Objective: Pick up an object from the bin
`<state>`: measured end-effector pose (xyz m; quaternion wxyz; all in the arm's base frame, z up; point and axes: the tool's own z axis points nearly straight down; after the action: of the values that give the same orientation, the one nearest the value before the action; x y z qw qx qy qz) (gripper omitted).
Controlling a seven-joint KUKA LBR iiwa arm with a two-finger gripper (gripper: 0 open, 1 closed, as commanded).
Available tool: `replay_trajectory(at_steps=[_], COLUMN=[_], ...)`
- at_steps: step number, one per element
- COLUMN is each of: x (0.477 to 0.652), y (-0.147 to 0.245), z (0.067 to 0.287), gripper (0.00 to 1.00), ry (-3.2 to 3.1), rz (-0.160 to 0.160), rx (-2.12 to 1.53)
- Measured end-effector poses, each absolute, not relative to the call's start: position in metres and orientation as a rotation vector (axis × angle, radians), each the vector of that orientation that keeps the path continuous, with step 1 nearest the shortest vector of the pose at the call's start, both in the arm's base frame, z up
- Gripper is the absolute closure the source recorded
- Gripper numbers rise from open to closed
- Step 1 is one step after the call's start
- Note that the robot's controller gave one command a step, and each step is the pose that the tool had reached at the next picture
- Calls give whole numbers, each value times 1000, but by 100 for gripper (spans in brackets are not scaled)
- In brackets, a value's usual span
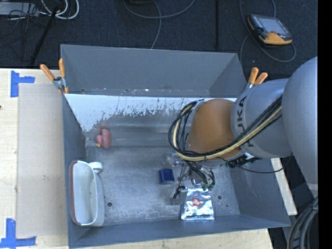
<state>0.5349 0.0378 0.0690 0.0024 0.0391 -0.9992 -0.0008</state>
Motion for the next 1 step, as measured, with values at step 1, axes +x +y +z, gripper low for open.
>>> replay_trajectory(at_steps=[1], x=[536], y=[37], z=[69], gripper=[100], ry=[-3137], rz=[-1], rx=[123])
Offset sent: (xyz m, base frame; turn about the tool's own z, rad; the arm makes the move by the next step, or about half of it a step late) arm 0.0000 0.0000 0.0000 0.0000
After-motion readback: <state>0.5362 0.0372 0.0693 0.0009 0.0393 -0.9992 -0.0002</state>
